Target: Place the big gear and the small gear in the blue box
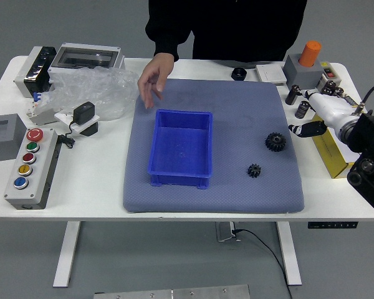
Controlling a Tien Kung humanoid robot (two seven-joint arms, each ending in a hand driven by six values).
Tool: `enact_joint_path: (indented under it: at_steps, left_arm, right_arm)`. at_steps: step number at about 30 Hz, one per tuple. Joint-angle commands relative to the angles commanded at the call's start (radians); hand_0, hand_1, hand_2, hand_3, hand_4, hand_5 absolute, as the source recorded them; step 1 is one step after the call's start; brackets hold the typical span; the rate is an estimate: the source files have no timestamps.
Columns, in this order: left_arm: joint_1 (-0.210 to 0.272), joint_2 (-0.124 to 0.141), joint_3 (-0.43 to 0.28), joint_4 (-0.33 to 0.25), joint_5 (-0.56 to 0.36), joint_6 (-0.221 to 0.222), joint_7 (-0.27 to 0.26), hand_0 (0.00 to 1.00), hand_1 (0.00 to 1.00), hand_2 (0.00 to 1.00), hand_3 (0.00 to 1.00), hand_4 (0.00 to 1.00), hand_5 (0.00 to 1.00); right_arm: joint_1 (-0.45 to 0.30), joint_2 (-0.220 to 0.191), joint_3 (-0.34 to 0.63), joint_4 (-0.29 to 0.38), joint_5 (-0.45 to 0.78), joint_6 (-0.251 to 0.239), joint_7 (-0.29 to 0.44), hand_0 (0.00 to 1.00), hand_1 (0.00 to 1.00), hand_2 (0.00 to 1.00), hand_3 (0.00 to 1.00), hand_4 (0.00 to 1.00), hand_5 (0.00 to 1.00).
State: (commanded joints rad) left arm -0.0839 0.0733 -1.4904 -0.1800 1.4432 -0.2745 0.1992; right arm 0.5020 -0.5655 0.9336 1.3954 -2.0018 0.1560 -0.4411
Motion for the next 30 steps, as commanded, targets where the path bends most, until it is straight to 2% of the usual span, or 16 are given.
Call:
enact_joint_path:
  at_steps: [3,4,15,24,30]
  left_arm:
    - [0.000,0.000,-0.001,0.000,0.002,0.000,0.000,0.836,0.800,0.807,0.839,0.646,0.257]
    - [0.000,0.000,-0.001,0.000,0.002,-0.001,0.000,0.836,0.798,0.807,0.839,0.646,0.257]
    - [0.002,0.000,-0.003,0.000,0.009,-0.002,0.002,0.836,0.799,0.807,0.839,0.646,0.257]
    - [0.000,0.001,-0.001,0.000,0.010,-0.002,0.002,0.836,0.798,0.806,0.839,0.647,0.256]
    - [0.000,0.000,-0.002,0.000,0.012,-0.003,0.002,0.836,0.799,0.805,0.839,0.647,0.255]
  right_arm:
    - [0.013,0.007,-0.025,-0.008,-0.035,0.001,0.003,0.794,0.765,0.949,0.986,0.736,0.310]
    - [0.019,0.011,-0.037,-0.013,-0.049,0.001,0.006,0.762,0.698,0.764,0.937,0.734,0.285]
    - [0.079,0.076,-0.144,-0.116,-0.083,-0.003,0.050,0.752,0.696,0.788,0.928,0.739,0.261]
    - [0.093,0.096,-0.164,-0.168,-0.060,-0.005,0.068,0.764,0.727,0.827,0.940,0.741,0.267]
    - [0.093,0.107,-0.174,-0.220,-0.034,-0.023,0.094,0.778,0.735,0.838,0.934,0.748,0.267]
